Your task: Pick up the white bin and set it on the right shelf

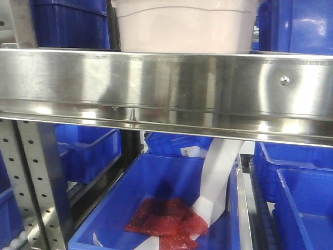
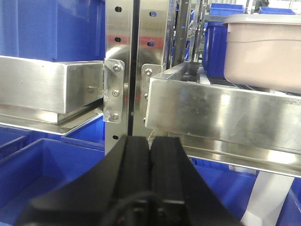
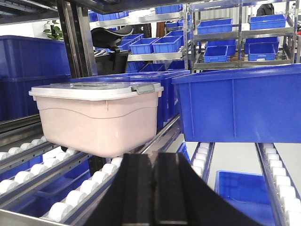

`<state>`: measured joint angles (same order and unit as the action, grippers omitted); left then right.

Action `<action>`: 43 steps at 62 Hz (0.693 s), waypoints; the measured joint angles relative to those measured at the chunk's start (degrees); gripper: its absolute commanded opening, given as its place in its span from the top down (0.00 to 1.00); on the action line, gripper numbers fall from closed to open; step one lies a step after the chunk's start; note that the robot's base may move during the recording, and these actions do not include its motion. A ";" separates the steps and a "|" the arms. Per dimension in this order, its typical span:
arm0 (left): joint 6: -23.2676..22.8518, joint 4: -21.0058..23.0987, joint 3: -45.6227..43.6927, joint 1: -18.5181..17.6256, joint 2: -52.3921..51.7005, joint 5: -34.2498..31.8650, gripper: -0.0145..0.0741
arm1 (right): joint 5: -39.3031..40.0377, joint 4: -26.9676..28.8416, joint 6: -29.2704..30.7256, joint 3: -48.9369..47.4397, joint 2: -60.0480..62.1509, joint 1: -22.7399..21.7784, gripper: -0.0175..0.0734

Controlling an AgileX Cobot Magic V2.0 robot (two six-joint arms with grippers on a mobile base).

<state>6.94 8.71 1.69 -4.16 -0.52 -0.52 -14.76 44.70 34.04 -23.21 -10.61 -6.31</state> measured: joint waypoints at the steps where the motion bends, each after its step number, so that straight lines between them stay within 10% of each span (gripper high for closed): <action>1: 0.00 0.00 0.00 0.00 0.00 0.00 0.97 | 0.00 0.00 0.00 0.00 0.00 0.00 0.75; 14: 0.00 0.00 0.00 0.00 0.00 0.00 0.97 | -1.16 -9.88 -5.31 0.00 0.00 0.00 0.75; 29: 0.00 0.00 0.00 0.00 0.00 0.00 0.97 | -0.71 -40.46 -36.09 5.85 1.71 0.00 0.75; 43: 0.00 0.00 0.00 0.00 0.00 0.00 0.97 | 4.38 -46.29 -40.90 17.06 9.38 0.00 0.75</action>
<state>6.94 8.71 1.69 -4.16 -0.52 -0.52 -10.37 -1.59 -6.86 -6.15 -1.22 -6.31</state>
